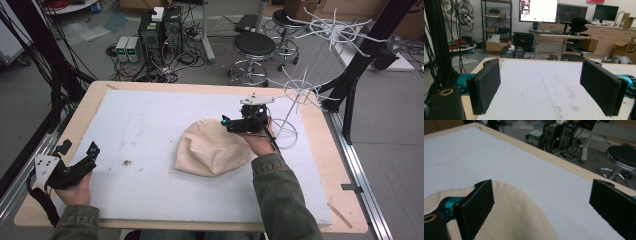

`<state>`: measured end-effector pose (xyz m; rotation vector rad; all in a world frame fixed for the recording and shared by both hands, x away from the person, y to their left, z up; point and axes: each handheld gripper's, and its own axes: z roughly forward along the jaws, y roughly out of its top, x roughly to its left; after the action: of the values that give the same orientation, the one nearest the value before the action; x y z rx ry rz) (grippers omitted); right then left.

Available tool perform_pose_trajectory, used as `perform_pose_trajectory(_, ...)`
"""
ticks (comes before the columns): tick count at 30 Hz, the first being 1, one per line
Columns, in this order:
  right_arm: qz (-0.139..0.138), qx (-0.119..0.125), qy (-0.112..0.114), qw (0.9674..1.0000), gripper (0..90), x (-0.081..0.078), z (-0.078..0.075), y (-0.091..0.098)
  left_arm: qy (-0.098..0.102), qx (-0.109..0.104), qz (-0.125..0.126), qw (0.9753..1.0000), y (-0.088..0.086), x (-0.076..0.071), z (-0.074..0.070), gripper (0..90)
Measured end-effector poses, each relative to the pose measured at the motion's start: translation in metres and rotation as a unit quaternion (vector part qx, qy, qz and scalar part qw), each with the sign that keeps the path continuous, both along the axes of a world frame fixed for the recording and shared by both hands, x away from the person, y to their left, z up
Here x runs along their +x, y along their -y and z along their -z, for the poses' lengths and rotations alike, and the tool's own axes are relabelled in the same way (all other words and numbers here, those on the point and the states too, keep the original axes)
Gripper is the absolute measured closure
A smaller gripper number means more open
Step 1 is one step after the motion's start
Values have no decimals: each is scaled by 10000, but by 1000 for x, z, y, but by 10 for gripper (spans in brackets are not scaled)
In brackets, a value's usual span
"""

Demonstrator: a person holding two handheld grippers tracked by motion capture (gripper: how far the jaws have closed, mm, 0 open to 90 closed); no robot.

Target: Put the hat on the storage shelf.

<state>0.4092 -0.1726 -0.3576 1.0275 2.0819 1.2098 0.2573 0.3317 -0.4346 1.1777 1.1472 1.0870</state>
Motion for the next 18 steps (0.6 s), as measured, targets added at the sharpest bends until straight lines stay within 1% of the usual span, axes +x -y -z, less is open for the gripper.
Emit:
perform_pose_trajectory(2, -51, -115, -74, 9999, 49, 4, 1, -3, 0, 0, 5, 10000, 0, 0, 0, 170)
perform_pose_trajectory(4, -85, -148, -109, 9998, 49, 6, 2, -5, 0, -7, 11, 10000, 0, 0, 0, 170)
perform_pose_trajectory(5, -149, -231, -225, 9994, 49, 10, 3, -8, 0, -4, 11, 10000, 0, 0, 0, 170)
perform_pose_trajectory(6, -149, -231, -225, 9994, 49, 10, 3, -8, -1, -5, 13, 10000, 0, 0, 0, 170)
perform_pose_trajectory(8, -205, -336, -304, 9988, 49, 14, 6, -11, -4, -12, 22, 10000, -1, 1, 0, 170)
perform_pose_trajectory(12, -209, -358, -395, 9984, 49, 18, 9, -12, -15, -8, 35, 10000, -1, 1, 0, 170)
perform_pose_trajectory(16, -286, -440, -624, 9967, 50, 25, 18, -13, -9, -15, 43, 10000, -1, 1, 1, 170)
perform_pose_trajectory(18, -300, -432, -634, 9966, 50, 25, 19, -13, -10, -21, 50, 10000, 0, 2, 1, 170)
